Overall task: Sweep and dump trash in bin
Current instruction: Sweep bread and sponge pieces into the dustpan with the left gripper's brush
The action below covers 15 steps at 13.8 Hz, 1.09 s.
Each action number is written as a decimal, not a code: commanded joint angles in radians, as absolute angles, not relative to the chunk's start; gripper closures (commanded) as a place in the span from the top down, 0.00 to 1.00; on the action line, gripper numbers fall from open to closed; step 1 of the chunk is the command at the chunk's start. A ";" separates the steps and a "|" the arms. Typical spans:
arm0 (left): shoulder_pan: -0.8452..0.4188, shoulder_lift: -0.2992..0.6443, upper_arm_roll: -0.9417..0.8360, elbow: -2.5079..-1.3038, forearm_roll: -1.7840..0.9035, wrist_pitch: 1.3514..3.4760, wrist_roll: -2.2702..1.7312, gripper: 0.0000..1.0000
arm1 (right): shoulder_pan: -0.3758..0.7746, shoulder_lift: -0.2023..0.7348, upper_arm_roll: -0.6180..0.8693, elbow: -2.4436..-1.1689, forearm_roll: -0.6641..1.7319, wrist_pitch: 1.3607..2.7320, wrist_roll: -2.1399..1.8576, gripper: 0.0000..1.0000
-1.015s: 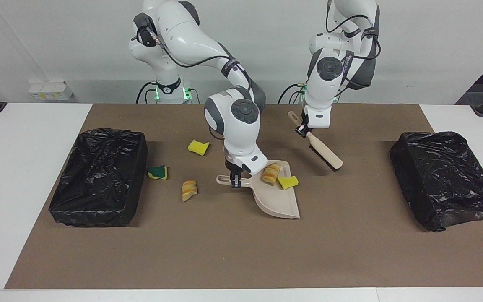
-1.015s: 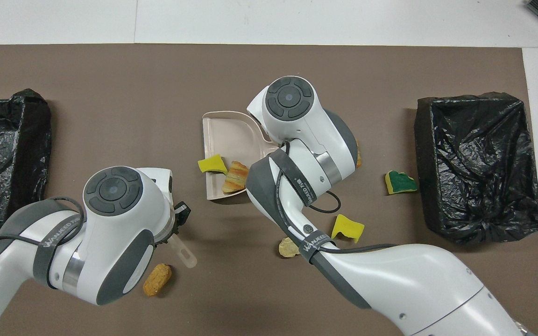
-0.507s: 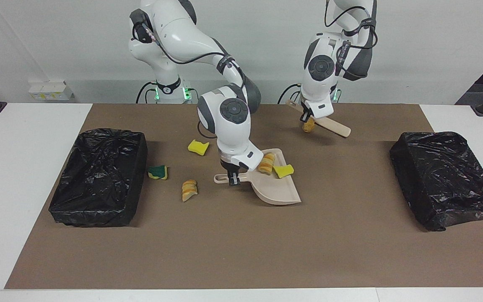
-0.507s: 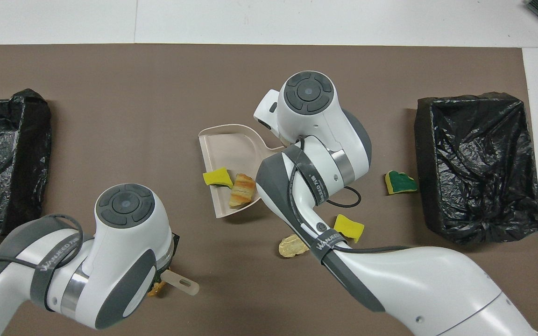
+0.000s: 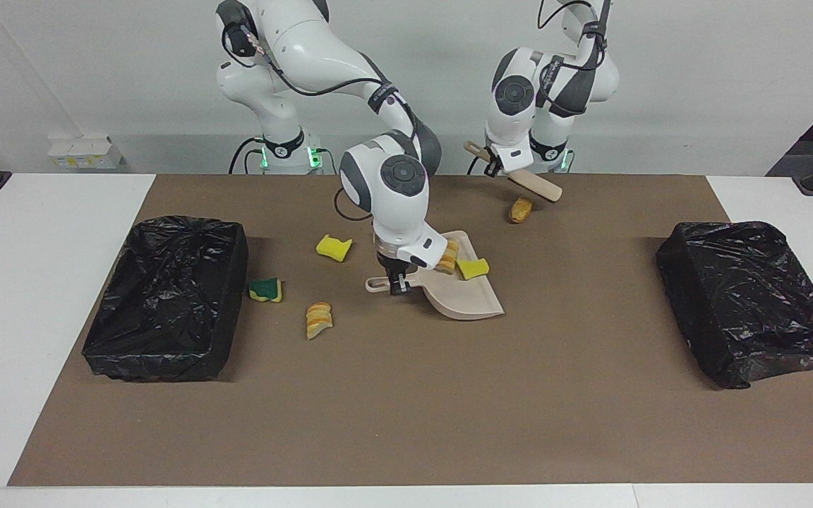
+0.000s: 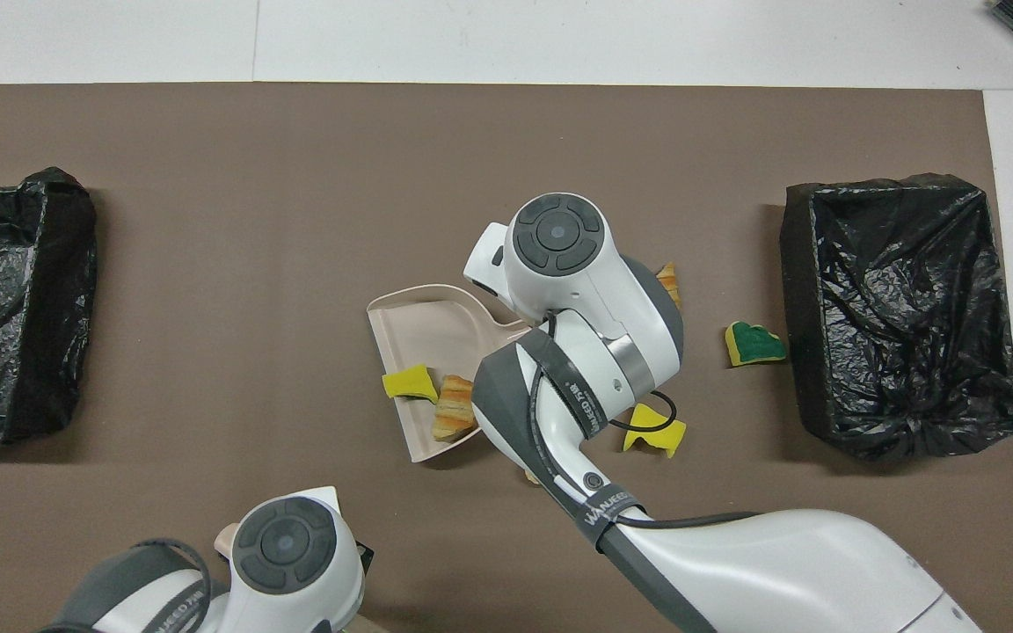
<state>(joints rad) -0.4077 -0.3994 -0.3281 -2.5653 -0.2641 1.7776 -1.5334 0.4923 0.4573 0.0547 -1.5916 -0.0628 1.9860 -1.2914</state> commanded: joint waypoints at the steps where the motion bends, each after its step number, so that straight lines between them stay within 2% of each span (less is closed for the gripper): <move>1: -0.463 -0.463 -0.314 -2.646 -0.296 1.845 -1.499 0.00 | 0.489 0.394 0.057 -1.705 -0.048 2.092 -1.322 0.00; 7: -0.355 -0.385 -0.308 -2.631 -0.313 2.040 -1.046 0.00 | 0.474 0.403 0.057 -1.720 -0.046 2.186 -1.279 0.00; 10: -0.292 -0.309 -0.308 -2.570 -0.357 2.100 -0.827 0.00 | 0.471 0.405 0.055 -1.718 -0.048 2.186 -1.278 0.00; 15: -0.290 -0.230 -0.308 -2.505 -0.425 2.201 -0.658 0.00 | 0.462 0.411 0.055 -1.701 -0.048 2.183 -1.279 0.00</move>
